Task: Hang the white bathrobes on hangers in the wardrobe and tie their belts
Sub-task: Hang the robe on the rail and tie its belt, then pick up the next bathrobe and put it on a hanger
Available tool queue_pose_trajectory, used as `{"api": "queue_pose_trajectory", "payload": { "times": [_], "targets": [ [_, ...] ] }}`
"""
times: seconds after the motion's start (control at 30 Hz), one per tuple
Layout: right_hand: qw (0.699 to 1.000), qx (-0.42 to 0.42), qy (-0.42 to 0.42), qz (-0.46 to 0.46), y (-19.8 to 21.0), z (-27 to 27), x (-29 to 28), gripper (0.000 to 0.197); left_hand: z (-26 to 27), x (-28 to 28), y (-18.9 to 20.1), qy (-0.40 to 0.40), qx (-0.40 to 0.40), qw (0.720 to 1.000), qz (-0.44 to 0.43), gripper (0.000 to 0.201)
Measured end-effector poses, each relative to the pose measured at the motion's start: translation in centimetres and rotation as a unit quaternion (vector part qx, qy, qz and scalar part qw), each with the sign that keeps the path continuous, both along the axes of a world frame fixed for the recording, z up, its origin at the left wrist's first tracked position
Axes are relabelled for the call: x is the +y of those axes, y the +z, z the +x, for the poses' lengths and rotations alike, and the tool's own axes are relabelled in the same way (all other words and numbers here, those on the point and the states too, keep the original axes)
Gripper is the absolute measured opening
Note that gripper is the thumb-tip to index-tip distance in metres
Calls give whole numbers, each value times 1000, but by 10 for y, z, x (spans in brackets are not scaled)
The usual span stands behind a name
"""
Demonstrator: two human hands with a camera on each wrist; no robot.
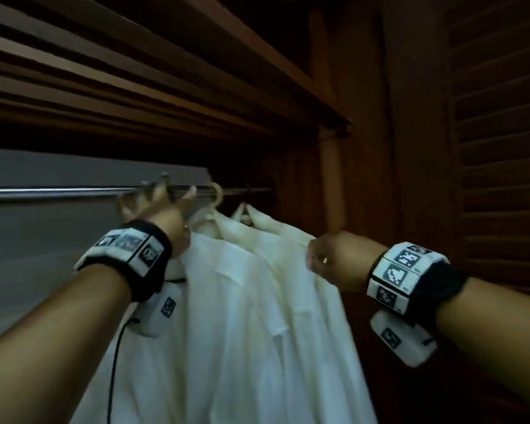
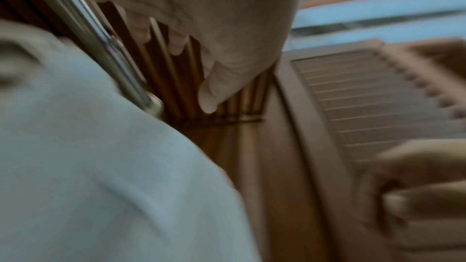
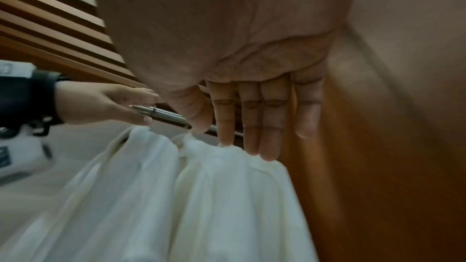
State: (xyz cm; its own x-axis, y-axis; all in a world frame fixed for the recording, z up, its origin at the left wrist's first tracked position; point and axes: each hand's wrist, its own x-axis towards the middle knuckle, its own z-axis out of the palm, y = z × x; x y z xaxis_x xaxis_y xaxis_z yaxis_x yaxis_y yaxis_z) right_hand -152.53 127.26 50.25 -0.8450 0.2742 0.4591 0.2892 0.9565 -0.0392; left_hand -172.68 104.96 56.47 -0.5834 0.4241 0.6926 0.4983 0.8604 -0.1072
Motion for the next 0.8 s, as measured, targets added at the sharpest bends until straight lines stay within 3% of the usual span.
{"api": "queue_pose_trajectory", "payload": {
  "times": [0.03,0.1,0.2,0.37,0.5,0.57,0.67,0.8],
  "targets": [
    [1000,4,-24,-9,-13,23,3,21,13,20,-21,-85,11,996,22,72],
    [994,5,-95,-48,-47,76,4,23,58,62,-70,-278,-14,960,3,56],
    [971,18,-192,-145,-110,164,-3,19,141,114,-141,-505,-149,847,-78,30],
    [883,110,-383,-248,-222,331,-68,15,297,158,-235,-650,-213,699,-208,21],
    [776,165,-539,-282,-279,488,-175,11,463,141,-306,-739,-269,561,-258,18],
    [716,169,-612,-290,-299,562,-240,10,553,111,-335,-779,-276,478,-296,18],
    [631,158,-709,-274,-322,661,-348,14,683,46,-366,-831,-259,363,-333,14],
    [507,202,-797,-260,-348,764,-501,12,836,-61,-394,-871,-209,241,-374,14]
  ]
}}
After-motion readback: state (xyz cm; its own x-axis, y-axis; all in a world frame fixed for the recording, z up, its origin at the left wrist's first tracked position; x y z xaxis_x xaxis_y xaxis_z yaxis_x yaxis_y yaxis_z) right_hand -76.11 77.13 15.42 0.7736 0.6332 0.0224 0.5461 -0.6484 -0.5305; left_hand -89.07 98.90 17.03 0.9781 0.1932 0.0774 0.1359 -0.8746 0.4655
